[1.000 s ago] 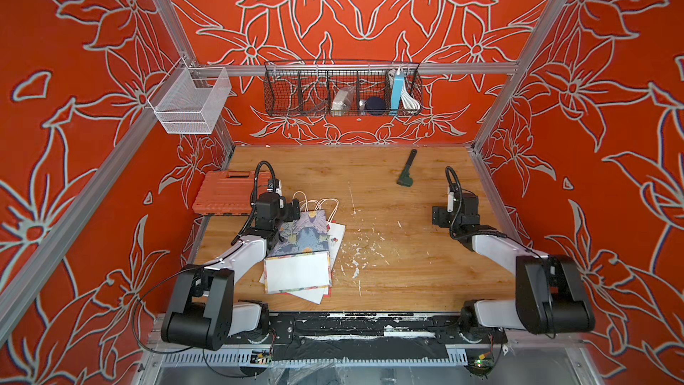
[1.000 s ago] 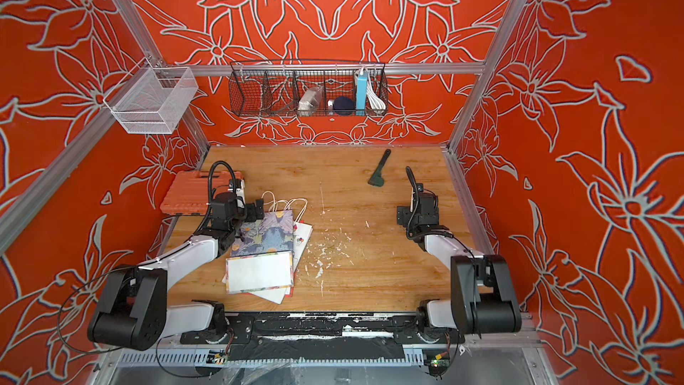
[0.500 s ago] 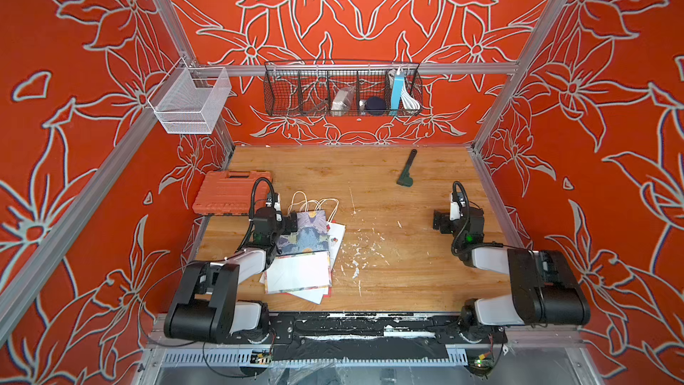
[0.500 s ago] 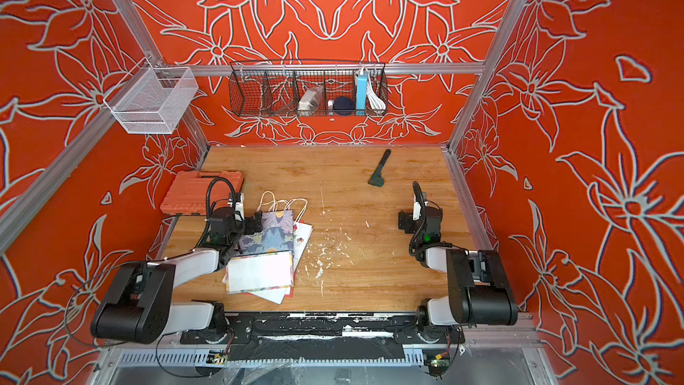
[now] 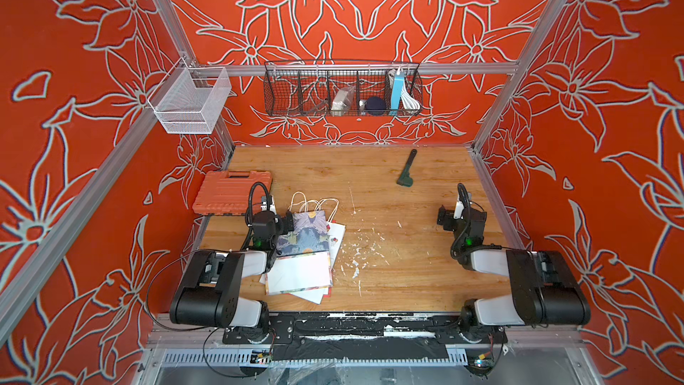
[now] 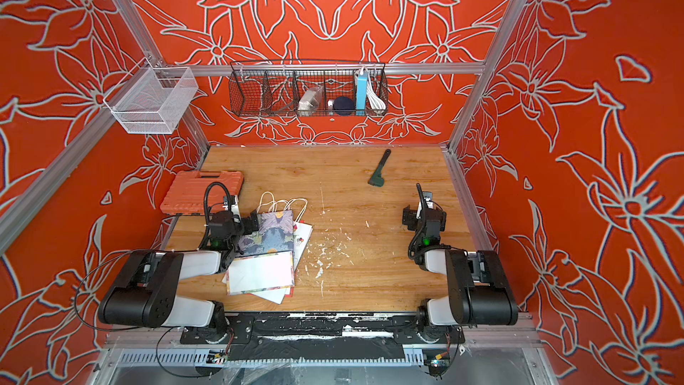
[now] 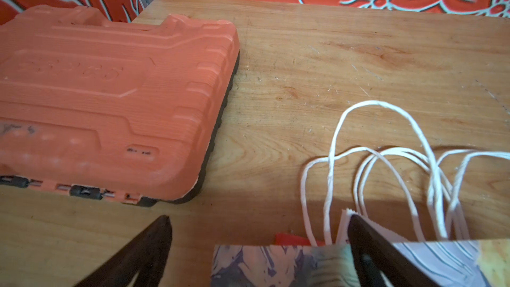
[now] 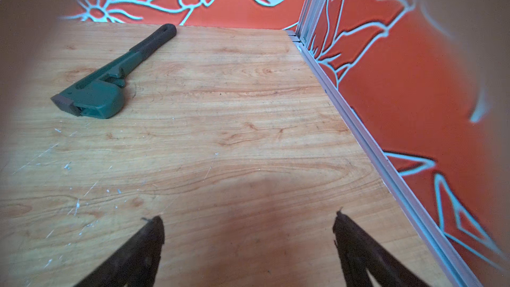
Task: Put away the paper bag
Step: Reset both arms
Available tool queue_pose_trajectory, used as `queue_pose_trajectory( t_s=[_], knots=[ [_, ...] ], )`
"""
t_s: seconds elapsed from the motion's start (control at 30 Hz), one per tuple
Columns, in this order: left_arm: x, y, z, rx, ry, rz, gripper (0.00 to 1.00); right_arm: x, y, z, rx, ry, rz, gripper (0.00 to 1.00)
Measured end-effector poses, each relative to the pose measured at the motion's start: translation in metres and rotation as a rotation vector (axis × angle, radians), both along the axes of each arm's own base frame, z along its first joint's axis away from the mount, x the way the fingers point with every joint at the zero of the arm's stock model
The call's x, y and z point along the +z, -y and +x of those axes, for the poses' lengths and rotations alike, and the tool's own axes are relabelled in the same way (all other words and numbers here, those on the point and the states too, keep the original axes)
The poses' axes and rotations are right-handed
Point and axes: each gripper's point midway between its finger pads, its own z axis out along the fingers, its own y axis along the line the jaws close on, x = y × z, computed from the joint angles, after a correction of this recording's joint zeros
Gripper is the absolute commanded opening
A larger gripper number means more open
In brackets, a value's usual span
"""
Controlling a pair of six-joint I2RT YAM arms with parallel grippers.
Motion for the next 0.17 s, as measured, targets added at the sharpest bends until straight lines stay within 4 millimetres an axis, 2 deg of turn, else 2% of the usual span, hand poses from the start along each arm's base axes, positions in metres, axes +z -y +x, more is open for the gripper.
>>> queue_pose_trajectory(
  t_s=[0.17],
  knots=[
    [0.0024, -0.0016, 0.002, -0.001, 0.007, -0.006, 0.99, 0.0011, 0.0043, -0.0016, -0.028, 0.006, -0.009, 0.98]
  ],
)
